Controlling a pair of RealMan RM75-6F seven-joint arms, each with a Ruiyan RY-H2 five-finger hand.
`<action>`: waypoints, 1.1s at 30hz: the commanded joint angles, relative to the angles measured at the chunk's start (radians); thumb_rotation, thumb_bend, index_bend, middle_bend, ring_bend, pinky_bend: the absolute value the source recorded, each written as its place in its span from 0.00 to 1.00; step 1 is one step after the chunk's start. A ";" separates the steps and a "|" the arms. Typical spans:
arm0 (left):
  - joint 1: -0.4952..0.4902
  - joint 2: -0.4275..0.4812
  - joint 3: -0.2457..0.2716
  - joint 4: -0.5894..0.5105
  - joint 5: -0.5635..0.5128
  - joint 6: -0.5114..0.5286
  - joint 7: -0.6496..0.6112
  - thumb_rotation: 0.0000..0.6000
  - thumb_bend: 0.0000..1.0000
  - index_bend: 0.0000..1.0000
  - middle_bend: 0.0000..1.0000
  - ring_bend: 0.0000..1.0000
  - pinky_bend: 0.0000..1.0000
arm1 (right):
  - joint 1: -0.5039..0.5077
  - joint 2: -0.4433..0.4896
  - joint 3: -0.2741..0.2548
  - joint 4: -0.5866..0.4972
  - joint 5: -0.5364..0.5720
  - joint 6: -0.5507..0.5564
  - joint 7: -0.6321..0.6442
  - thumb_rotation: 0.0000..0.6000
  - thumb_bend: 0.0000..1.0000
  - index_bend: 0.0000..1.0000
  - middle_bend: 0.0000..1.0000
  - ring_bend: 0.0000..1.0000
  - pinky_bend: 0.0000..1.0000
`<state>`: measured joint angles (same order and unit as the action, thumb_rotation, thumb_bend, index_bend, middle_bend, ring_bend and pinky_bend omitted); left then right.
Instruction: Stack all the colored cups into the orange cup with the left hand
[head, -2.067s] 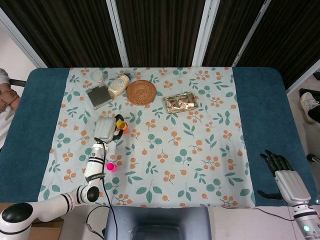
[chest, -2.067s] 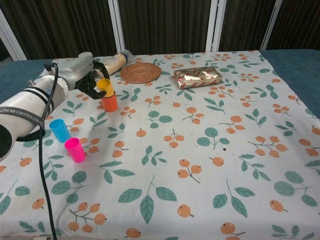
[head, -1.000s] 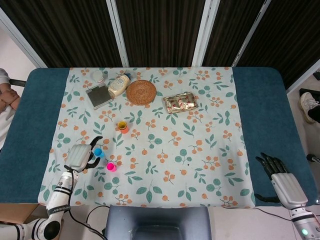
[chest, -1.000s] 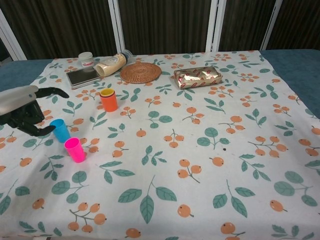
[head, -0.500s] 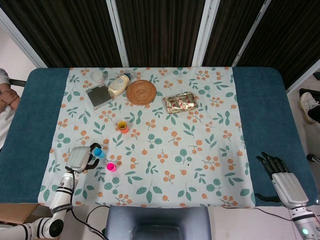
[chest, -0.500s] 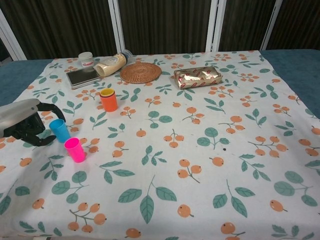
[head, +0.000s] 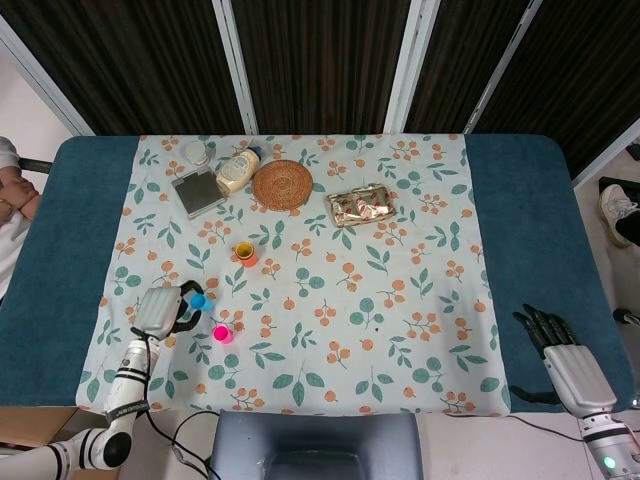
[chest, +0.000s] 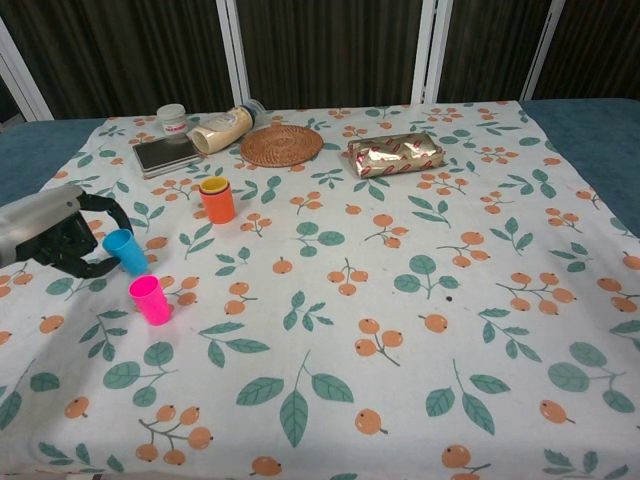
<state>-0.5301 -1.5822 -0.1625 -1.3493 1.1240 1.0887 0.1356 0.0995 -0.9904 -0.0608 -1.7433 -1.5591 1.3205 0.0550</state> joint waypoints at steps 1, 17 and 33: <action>-0.015 0.012 -0.038 -0.028 0.003 0.013 -0.005 1.00 0.38 0.53 1.00 1.00 1.00 | -0.001 0.000 0.000 0.000 0.001 0.001 0.001 1.00 0.19 0.00 0.00 0.00 0.00; -0.227 -0.120 -0.255 0.079 -0.138 0.018 0.149 1.00 0.39 0.54 1.00 1.00 1.00 | 0.012 -0.010 0.012 0.004 0.036 -0.027 -0.019 1.00 0.19 0.00 0.00 0.00 0.00; -0.276 -0.235 -0.222 0.269 -0.158 -0.018 0.154 1.00 0.38 0.54 1.00 1.00 1.00 | 0.014 -0.004 0.018 0.003 0.049 -0.031 -0.010 1.00 0.19 0.00 0.00 0.00 0.00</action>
<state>-0.8047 -1.8140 -0.3866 -1.0844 0.9648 1.0716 0.2894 0.1131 -0.9943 -0.0430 -1.7403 -1.5101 1.2899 0.0445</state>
